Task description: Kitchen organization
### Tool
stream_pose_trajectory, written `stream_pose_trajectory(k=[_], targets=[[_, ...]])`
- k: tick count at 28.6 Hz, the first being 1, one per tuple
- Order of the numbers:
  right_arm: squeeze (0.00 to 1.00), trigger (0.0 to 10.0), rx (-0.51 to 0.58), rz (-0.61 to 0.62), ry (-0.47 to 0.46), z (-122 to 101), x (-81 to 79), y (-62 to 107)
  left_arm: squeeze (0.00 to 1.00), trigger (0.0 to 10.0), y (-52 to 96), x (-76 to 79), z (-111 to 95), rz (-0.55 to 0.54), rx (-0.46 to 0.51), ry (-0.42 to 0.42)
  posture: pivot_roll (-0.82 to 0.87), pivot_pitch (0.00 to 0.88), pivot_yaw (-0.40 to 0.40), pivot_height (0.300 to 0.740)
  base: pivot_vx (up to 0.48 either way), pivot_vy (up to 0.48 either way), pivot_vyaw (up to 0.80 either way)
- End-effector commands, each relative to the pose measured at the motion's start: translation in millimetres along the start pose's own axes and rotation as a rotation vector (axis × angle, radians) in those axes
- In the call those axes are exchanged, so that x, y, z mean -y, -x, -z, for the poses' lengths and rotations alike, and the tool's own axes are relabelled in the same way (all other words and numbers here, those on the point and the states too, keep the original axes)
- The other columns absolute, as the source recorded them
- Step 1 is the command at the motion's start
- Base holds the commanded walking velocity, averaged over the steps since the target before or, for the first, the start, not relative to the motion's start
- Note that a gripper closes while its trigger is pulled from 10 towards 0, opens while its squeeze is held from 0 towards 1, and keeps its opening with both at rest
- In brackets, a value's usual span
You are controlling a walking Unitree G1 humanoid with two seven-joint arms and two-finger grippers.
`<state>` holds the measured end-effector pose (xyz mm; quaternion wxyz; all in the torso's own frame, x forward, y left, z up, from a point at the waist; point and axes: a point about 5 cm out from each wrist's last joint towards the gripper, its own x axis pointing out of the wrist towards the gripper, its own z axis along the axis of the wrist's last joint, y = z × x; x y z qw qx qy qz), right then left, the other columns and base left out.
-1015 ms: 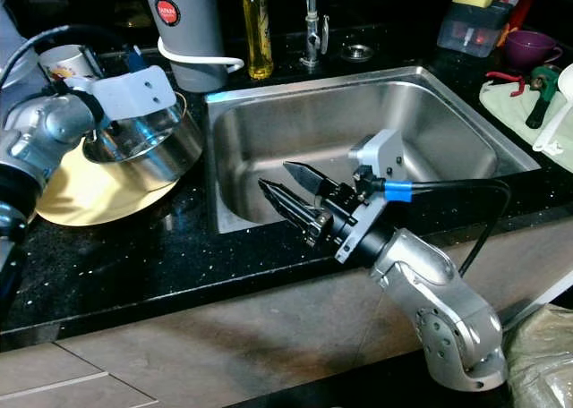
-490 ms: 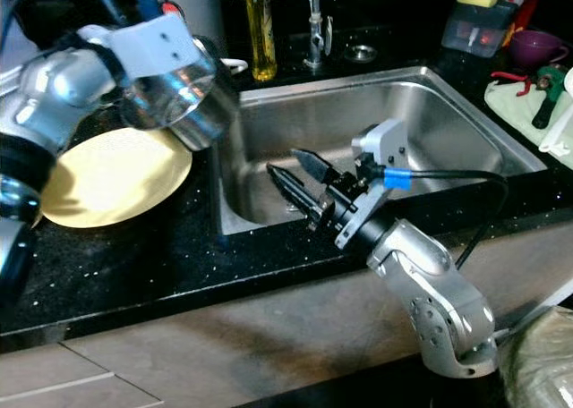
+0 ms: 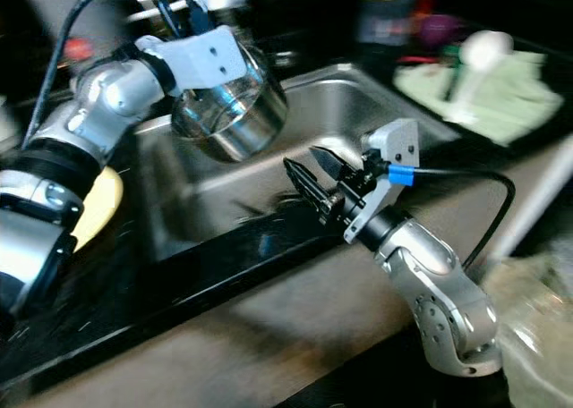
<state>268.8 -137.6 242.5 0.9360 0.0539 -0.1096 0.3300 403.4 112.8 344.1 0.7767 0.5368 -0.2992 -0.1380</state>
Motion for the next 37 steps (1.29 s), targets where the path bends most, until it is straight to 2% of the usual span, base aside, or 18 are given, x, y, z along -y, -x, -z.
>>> stream_pose_trajectory(k=[1, 7, 12, 17, 19, 20, 24, 27, 30, 32, 33, 37], targets=[[0.0, 10.0, 0.007, -0.022, 0.004, 0.0, -6.6, -1.9, 0.0, 10.0, 8.6, -3.9, 17.6, -0.015, -0.074, -0.014, -0.18, 0.027, 0.089, 0.74, 0.0, 0.0, 0.0], [0.0, 10.0, -0.001, -0.01, 0.009, 0.4, -5.1, -0.5, 0.0, 10.0, 13.2, 5.2, 30.0, 0.002, -0.145, -0.049, -0.18, 0.039, 0.091, 0.74, 0.0, 0.0, 0.0], [0.0, 10.0, -0.01, -0.006, 0.01, 1.5, -6.3, 0.9, 0.0, 10.0, 20.3, 20.1, 43.4, 0.036, -0.221, -0.072, -0.18, 0.053, 0.096, 0.74, 0.0, 0.0, 0.0], [0.0, 10.0, -0.02, -0.009, 0.013, 2.3, -7.9, 3.8, 0.0, 10.0, 24.3, 31.3, 49.0, 0.05, -0.253, -0.075, -0.19, 0.061, 0.101, 0.74, 0.0, 0.0, 0.0], [0.0, 10.0, -0.02, -0.009, 0.013, 2.3, -7.9, 3.8, 0.0, 10.0, 24.3, 31.3, 49.0, 0.05, -0.253, -0.075, -0.19, 0.061, 0.101, 0.74, 0.0, 0.0, 0.0], [0.0, 10.0, -0.047, -0.037, 0.024, 3.5, -12.3, 8.9, 0.0, 10.0, 27.3, 41.1, 53.0, 0.067, -0.282, -0.074, -0.2, 0.076, 0.105, 0.74, 0.0, 0.0, 0.0], [0.0, 10.0, -0.065, -0.066, 0.027, 4.0, -16.8, 12.8, 0.0, 10.0, 30.4, 50.7, 56.2, 0.084, -0.308, -0.067, -0.21, 0.084, 0.105, 0.74, 0.0, 0.0, 0.0], [0.0, 10.0, -0.056, -0.119, 0.013, -1.1, -26.4, 14.1, 0.0, 10.0, 36.2, 67.0, 60.1, 0.118, -0.335, -0.047, -0.21, 0.1, 0.107, 0.74, 0.0, 0.0, 0.0], [0.0, 10.0, -0.047, -0.143, 0.008, -4.1, -30.6, 13.9, 0.0, 10.0, 38.2, 72.9, 60.9, 0.13, -0.343, -0.031, -0.21, 0.108, 0.107, 0.74, 0.0, 0.0, 0.0], [0.0, 10.0, -0.032, -0.187, -0.001, -9.6, -39.6, 14.4, 0.0, 10.0, 41.2, 85.3, 60.0, 0.154, -0.342, -0.011, -0.22, 0.128, 0.11, 0.74, 0.0, 0.0, 0.0], [0.0, 10.0, -0.032, -0.187, -0.001, -9.6, -39.6, 14.4, 0.0, 10.0, 41.2, 85.3, 60.0, 0.154, -0.342, -0.011, -0.22, 0.128, 0.11, 0.74, 0.0, 0.0, 0.0], [0.0, 10.0, -0.008, -0.237, -0.025, -16.2, -52.1, 17.2, 0.0, 10.0, 43.6, 104.6, 55.1, 0.202, -0.325, -0.018, -0.24, 0.144, 0.123, 0.74, 0.0, 0.0, 0.0]])
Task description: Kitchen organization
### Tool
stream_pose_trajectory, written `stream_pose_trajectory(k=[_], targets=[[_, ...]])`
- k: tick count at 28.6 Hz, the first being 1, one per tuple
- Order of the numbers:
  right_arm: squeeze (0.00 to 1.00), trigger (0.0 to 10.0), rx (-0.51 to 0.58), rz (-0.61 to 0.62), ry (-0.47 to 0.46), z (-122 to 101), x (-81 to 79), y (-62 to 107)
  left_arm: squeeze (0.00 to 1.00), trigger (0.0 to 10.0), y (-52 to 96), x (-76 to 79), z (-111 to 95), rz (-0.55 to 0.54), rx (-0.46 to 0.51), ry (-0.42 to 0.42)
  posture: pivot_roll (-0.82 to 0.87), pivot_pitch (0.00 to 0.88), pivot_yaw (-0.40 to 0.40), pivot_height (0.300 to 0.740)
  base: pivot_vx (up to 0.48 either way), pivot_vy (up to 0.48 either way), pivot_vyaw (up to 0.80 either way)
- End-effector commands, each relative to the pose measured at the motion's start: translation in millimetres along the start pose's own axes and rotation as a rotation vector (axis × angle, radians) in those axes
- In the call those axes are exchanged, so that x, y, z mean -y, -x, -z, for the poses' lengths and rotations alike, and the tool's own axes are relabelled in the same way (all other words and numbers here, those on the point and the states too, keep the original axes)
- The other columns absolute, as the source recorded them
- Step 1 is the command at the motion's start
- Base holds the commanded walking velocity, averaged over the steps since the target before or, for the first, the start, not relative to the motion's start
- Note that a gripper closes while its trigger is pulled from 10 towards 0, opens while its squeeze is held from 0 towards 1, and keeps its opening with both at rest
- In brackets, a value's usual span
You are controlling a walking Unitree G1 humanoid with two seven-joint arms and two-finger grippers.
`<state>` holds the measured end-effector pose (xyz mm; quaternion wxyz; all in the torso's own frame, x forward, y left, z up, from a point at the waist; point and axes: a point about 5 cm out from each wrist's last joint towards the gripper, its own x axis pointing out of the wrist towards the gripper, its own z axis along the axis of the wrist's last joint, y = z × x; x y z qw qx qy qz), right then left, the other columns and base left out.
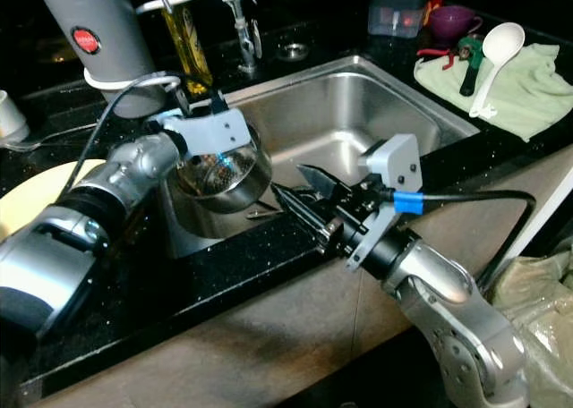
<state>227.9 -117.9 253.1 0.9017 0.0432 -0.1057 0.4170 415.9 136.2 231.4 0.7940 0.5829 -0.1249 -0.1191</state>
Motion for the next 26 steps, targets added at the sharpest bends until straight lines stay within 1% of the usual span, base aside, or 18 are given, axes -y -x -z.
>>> stream_pose_trajectory(k=[1, 4, 6, 7, 9, 10, 12, 16, 17, 18, 24, 26], targets=[[0.0, 10.0, 0.01, -0.049, -0.018, -2.4, -10.8, -1.3, 0.0, 10.0, 2.6, 9.8, 3.4, 0.021, -0.009, -0.004, -0.24, 0.144, 0.123, 0.74, 0.0, 0.0, 0.0], [0.0, 10.0, 0.022, -0.066, -0.026, -4.9, -14.4, -1.2, 0.0, 10.0, 2.6, 13.7, 2.1, 0.031, -0.006, -0.004, -0.24, 0.149, 0.126, 0.74, 0.0, 0.0, 0.0], [0.0, 10.0, 0.043, -0.114, -0.036, -11.1, -23.6, -1.3, 0.0, 10.0, 2.5, 24.0, -3.5, 0.059, 0.018, -0.014, -0.25, 0.162, 0.133, 0.74, 0.0, 0.0, 0.0], [0.0, 10.0, 0.043, -0.114, -0.036, -11.1, -23.6, -1.3, 0.0, 10.0, 2.5, 24.0, -3.5, 0.059, 0.018, -0.014, -0.25, 0.162, 0.133, 0.74, 0.0, 0.0, 0.0], [0.0, 10.0, 0.048, -0.148, -0.041, -14.7, -31.1, -1.3, 0.0, 10.0, 2.9, 33.2, -7.1, 0.082, 0.031, -0.028, -0.24, 0.172, 0.139, 0.74, 0.0, 0.0, 0.0], [0.0, 10.0, 0.048, -0.148, -0.041, -14.7, -31.1, -1.3, 0.0, 10.0, 2.9, 33.2, -7.1, 0.082, 0.031, -0.028, -0.24, 0.172, 0.139, 0.74, 0.0, 0.0, 0.0], [0.0, 10.0, 0.047, -0.163, -0.049, -15.8, -35.2, -1.1, 0.0, 10.0, 4.0, 42.5, -9.4, 0.104, 0.037, -0.04, -0.24, 0.174, 0.142, 0.74, 0.0, 0.0, 0.0], [0.0, 10.0, 0.048, -0.172, -0.056, -16.4, -37.5, -1.1, 0.0, 10.0, 5.0, 47.9, -9.8, 0.116, 0.036, -0.045, -0.24, 0.174, 0.146, 0.74, 0.0, 0.0, 0.0], [0.0, 10.0, 0.049, -0.175, -0.057, -16.7, -38.2, -1.4, 0.44, 10.0, 5.3, 49.1, -9.4, 0.117, 0.032, -0.041, -0.24, 0.171, 0.147, 0.74, 0.0, 0.0, 0.0], [0.0, 10.0, 0.051, -0.176, -0.058, -17.1, -38.7, -1.4, 1.0, 10.0, 5.5, 49.6, -9.0, 0.114, 0.028, -0.034, -0.24, 0.17, 0.15, 0.74, 0.0, 0.0, 0.0], [0.0, 10.0, 0.05, -0.175, -0.06, -16.9, -37.2, -1.5, 1.0, 10.0, 3.3, 42.2, -10.3, 0.078, 0.029, -0.018, -0.23, 0.154, 0.146, 0.74, 0.0, 0.0, 0.0], [0.0, 10.0, 0.049, -0.178, -0.06, -17.5, -35.8, -1.4, 1.0, 10.0, 1.3, 33.0, -11.4, 0.039, 0.037, -0.015, -0.23, 0.141, 0.141, 0.74, 0.0, 0.0, 0.0]])
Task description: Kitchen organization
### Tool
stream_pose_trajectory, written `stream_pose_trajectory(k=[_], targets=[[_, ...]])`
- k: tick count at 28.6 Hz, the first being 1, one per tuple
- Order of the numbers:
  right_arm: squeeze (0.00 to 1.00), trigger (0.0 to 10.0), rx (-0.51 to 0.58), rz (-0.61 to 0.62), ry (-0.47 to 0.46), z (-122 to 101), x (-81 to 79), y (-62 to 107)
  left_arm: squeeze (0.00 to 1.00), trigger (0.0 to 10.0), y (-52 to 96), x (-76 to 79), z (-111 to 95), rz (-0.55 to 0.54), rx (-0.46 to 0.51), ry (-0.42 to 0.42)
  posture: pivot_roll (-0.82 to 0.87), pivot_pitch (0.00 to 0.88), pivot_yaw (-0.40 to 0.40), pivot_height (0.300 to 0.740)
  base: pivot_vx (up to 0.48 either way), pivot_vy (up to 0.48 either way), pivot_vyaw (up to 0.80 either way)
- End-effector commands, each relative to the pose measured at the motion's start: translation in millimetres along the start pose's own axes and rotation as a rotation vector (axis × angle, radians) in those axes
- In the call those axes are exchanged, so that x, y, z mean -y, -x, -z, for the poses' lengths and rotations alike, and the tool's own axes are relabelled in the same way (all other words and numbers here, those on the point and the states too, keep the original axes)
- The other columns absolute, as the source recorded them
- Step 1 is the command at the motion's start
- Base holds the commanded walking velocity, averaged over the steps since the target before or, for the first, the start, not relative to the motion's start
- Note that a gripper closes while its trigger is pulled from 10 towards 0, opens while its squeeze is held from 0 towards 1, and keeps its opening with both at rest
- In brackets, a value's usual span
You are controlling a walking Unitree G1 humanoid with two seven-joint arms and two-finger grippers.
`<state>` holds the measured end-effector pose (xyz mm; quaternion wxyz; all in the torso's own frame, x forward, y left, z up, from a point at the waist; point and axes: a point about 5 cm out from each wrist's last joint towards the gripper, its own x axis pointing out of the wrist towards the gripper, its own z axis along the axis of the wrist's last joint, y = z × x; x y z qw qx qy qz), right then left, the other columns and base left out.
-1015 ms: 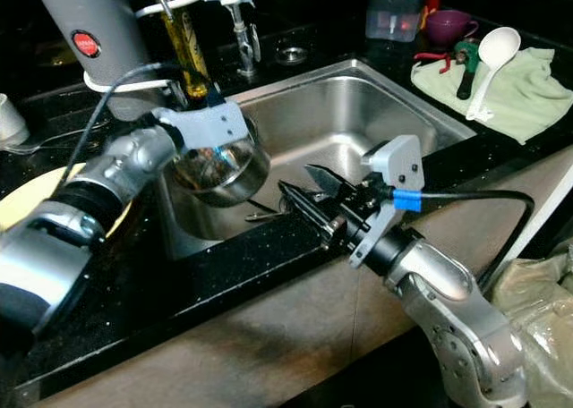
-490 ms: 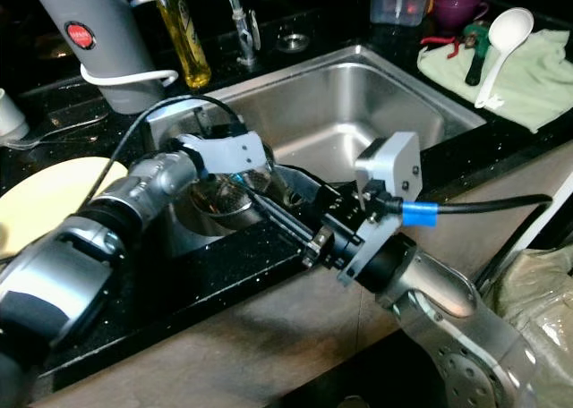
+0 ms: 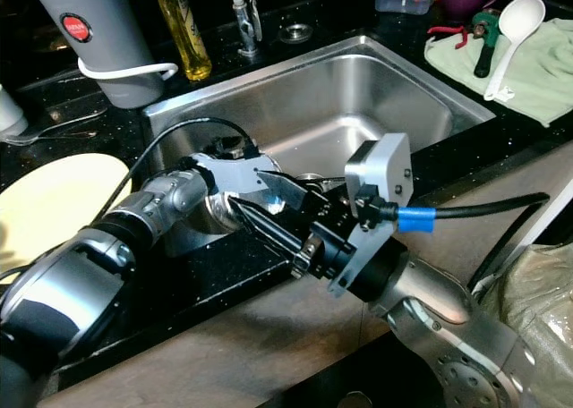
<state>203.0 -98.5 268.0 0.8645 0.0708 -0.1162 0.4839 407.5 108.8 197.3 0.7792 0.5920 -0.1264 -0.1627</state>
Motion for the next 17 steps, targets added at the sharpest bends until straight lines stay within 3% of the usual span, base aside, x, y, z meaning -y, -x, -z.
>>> stream_pose_trajectory(k=[1, 3, 4, 5, 10, 17], targets=[[0.0, 10.0, 0.006, -0.031, 0.001, -2.7, -3.7, -0.2, 1.0, 10.0, 1.0, -17.0, 7.0, -0.078, -0.014, 0.013, -0.23, 0.135, 0.139, 0.74, 0.0, 0.0, 0.0], [0.0, 10.0, 0.009, -0.028, 0.004, -3.2, -1.3, -1.3, 1.0, 10.0, 1.4, -32.1, 8.8, -0.145, -0.008, 0.037, -0.22, 0.125, 0.133, 0.74, 0.0, 0.0, 0.0], [0.0, 10.0, 0.009, -0.028, 0.004, -3.2, -1.3, -1.3, 1.0, 10.0, 1.4, -32.1, 8.8, -0.145, -0.008, 0.037, -0.22, 0.125, 0.133, 0.74, 0.0, 0.0, 0.0], [0.0, 10.0, 0.011, -0.025, 0.005, -3.0, 0.4, -3.1, 0.0, 10.0, 2.2, -40.3, 10.4, -0.173, -0.004, 0.059, -0.21, 0.114, 0.125, 0.74, 0.0, 0.0, 0.0], [0.0, 10.0, 0.012, -0.025, 0.012, -1.9, 4.9, -9.3, 0.0, 10.0, 5.1, -54.2, 13.0, -0.216, 0.022, 0.115, -0.2, 0.09, 0.114, 0.74, 0.0, 0.0, 0.0], [0.0, 10.0, 0.012, -0.032, 0.026, -3.5, 10.4, -12.2, 0.0, 10.0, 5.6, -56.1, 6.5, -0.198, 0.088, 0.179, -0.19, 0.058, 0.103, 0.74, 0.0, 0.0, 0.0]])
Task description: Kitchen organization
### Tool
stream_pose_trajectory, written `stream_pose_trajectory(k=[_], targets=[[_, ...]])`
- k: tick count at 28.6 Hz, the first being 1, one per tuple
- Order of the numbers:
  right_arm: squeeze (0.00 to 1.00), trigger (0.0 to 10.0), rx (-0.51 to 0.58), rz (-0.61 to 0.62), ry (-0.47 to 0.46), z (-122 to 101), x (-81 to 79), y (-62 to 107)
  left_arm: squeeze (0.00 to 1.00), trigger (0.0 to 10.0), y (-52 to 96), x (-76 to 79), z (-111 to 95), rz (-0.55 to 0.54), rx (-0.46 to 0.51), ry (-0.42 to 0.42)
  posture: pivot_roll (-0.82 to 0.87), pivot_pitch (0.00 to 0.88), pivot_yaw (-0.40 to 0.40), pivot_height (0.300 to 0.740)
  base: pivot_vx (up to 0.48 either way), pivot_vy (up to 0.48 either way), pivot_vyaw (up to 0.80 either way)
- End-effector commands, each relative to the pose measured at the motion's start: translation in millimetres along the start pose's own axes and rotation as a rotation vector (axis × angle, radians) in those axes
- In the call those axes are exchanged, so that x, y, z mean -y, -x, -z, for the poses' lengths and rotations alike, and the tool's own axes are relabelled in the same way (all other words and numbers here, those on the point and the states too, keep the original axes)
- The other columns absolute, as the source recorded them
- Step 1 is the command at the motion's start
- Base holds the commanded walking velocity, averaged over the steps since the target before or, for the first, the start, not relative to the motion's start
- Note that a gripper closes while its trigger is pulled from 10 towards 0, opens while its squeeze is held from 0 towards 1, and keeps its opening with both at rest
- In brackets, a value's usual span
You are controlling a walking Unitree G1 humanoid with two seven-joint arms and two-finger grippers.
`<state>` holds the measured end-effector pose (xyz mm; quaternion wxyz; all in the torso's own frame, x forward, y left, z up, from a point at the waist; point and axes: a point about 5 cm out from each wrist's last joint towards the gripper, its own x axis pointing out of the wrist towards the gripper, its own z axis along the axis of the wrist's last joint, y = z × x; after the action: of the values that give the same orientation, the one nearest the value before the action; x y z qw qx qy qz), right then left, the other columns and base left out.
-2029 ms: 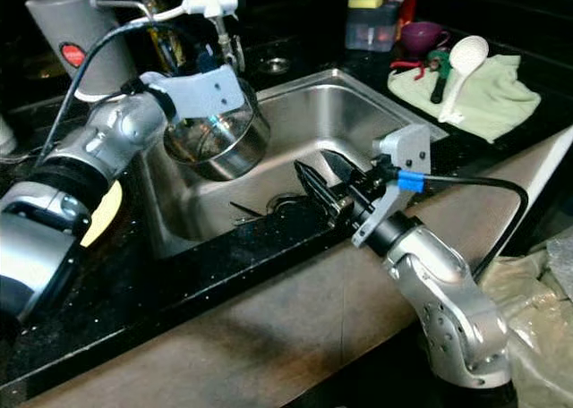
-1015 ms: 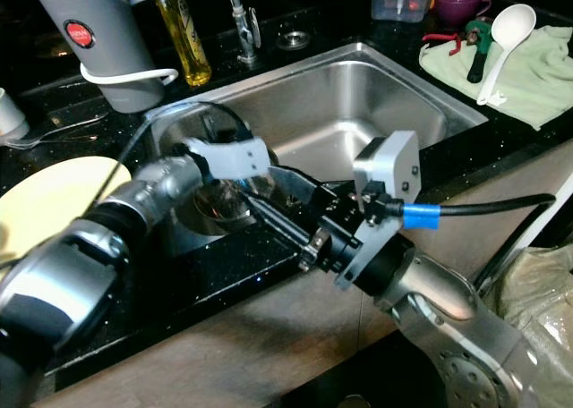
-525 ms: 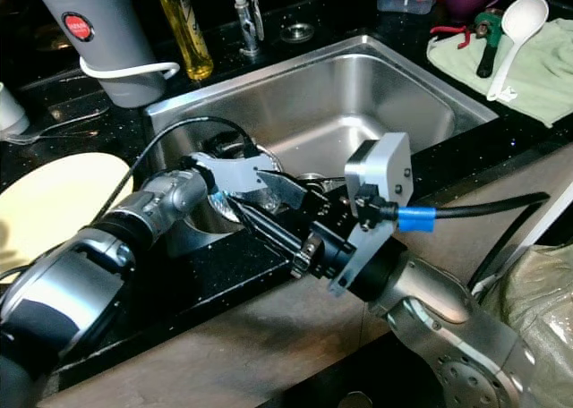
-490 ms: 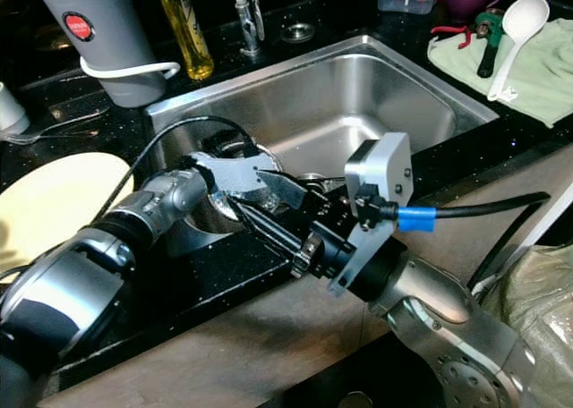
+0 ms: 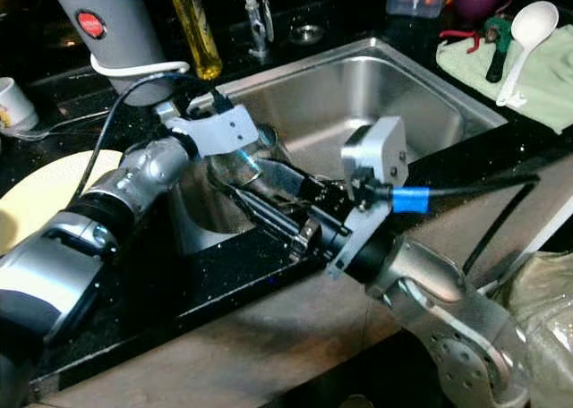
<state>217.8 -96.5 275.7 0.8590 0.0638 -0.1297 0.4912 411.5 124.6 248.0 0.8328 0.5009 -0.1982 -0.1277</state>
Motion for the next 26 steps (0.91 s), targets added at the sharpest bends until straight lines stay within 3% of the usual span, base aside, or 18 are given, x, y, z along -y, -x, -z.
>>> stream_pose_trajectory(k=[1, 3, 5, 6, 7, 11, 18, 20, 21, 25, 26], targets=[[0.0, 10.0, -0.008, -0.012, 0.006, 2.3, -0.6, -2.6, 0.0, 10.0, 3.8, 2.3, 2.8, 0.038, 0.015, 0.034, -0.19, 0.056, 0.101, 0.74, 0.0, 0.0, 0.0], [0.0, 10.0, -0.01, -0.014, 0.009, 3.1, 0.1, -4.1, 0.0, 10.0, 5.1, 8.8, 1.9, 0.088, 0.028, 0.048, -0.19, 0.053, 0.1, 0.74, 0.0, 0.0, 0.0], [0.0, 10.0, -0.015, -0.017, 0.017, 4.0, 0.7, -5.8, 0.0, 10.0, 10.1, 28.7, 1.0, 0.241, 0.049, 0.093, -0.19, 0.051, 0.099, 0.74, 0.0, 0.0, 0.0], [0.0, 10.0, -0.015, -0.017, 0.017, 4.0, 0.7, -5.8, 0.0, 10.0, 10.1, 28.7, 1.0, 0.241, 0.049, 0.093, -0.19, 0.051, 0.099, 0.74, 0.0, 0.0, 0.0], [0.0, 10.0, -0.022, -0.014, 0.026, 4.2, 1.3, -5.6, 0.0, 10.0, 15.6, 47.1, 4.6, 0.401, 0.018, 0.119, -0.19, 0.052, 0.099, 0.74, 0.0, 0.0, 0.0], [0.0, 10.0, -0.025, -0.013, 0.03, 5.5, 0.6, -3.1, 0.0, 10.0, 21.7, 57.7, 17.6, 0.532, -0.098, 0.118, -0.19, 0.059, 0.099, 0.74, 0.0, 0.0, 0.0], [0.0, 10.0, -0.026, -0.007, 0.036, 4.7, 2.9, -0.7, 0.0, 10.0, 25.1, 48.8, 35.5, 0.6, -0.285, 0.24, -0.19, 0.064, 0.1, 0.74, 0.0, 0.0, 0.0], [0.0, 10.0, -0.026, -0.005, 0.039, 4.4, 3.6, -0.5, 0.0, 10.0, 23.4, 43.1, 35.4, 0.584, -0.289, 0.27, -0.2, 0.064, 0.101, 0.74, 0.0, 0.0, 0.0], [0.0, 10.0, -0.024, -0.002, 0.042, 4.0, 5.1, 0.1, 0.0, 10.0, 17.8, 28.8, 28.9, 0.562, -0.243, 0.339, -0.19, 0.063, 0.098, 0.74, 0.0, 0.0, 0.0], [0.0, 10.0, -0.024, 0.0, 0.043, 4.1, 6.4, 0.0, 0.0, 10.0, 13.2, 18.0, 19.5, 0.562, -0.173, 0.421, -0.19, 0.061, 0.098, 0.74, 0.0, 0.0, 0.0], [0.0, 10.0, -0.022, 0.0, 0.043, 4.2, 6.9, -0.3, 0.0, 10.0, 11.4, 12.9, 14.2, 0.565, -0.13, 0.478, -0.19, 0.059, 0.097, 0.74, 0.0, 0.0, 0.0]])
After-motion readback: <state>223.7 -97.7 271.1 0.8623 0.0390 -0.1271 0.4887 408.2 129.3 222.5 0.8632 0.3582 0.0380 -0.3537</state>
